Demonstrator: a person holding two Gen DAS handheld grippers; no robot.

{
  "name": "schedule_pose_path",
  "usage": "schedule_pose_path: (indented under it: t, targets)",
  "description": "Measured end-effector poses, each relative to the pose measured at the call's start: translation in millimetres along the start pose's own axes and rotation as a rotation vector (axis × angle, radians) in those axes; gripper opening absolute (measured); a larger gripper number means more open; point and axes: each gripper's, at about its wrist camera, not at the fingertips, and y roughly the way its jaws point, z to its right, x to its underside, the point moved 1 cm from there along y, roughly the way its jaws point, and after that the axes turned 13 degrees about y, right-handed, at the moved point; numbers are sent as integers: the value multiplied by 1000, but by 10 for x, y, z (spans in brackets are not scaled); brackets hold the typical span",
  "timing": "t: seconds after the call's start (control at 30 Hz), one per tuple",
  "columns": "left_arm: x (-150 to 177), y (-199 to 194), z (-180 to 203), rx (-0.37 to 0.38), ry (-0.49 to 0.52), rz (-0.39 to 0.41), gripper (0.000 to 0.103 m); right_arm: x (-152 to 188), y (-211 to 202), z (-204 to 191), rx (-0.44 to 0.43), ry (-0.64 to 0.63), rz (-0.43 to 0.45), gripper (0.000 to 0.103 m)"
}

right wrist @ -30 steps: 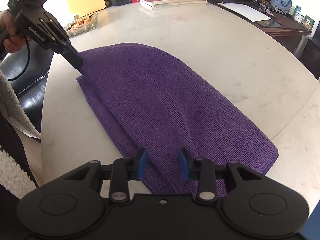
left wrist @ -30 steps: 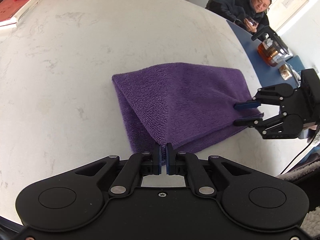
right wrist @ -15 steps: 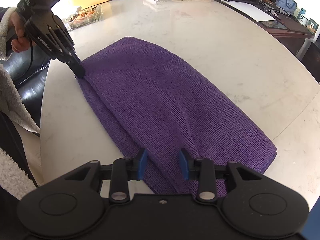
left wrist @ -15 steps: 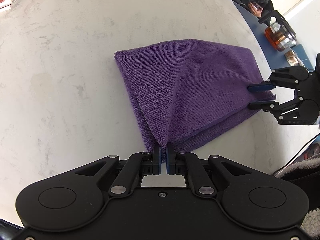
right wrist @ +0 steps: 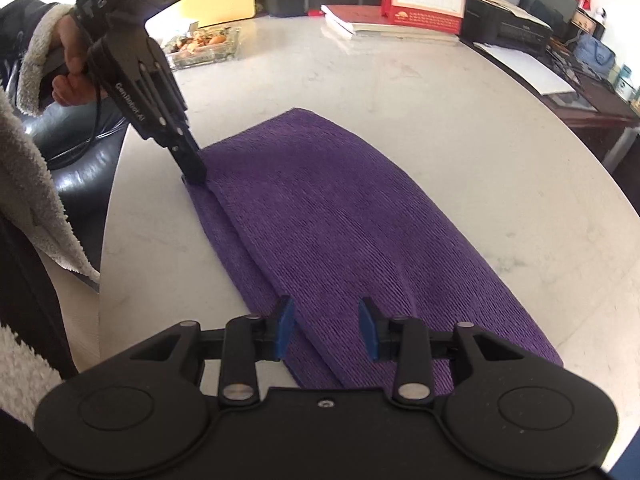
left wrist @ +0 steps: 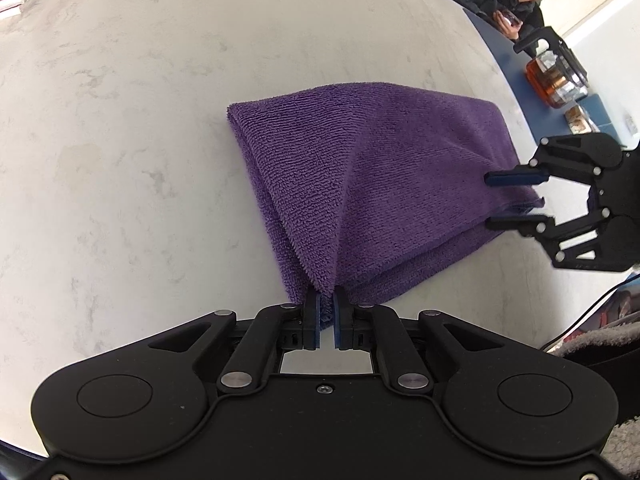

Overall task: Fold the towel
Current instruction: 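Hold the folded edge with both grippers and press it onto the towel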

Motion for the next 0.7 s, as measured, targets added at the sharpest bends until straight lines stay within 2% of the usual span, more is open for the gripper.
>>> schedule_pose_path:
  t: [0.17, 0.4, 0.57, 0.7]
  targets:
    - [-43, -142, 11, 20, -25, 52, 4, -62, 161, -205, 12, -107, -6, 32]
    - [-116, -261, 68, 54, -42, 112, 4, -80, 242, -243, 32, -115, -8, 32]
    - [-121, -240, 88, 64, -39, 112, 4, -108, 264, -204, 30, -57, -22, 12]
    - [-97, -212, 51, 67, -47, 103, 4, -117, 260, -193, 30, -25, -13, 4]
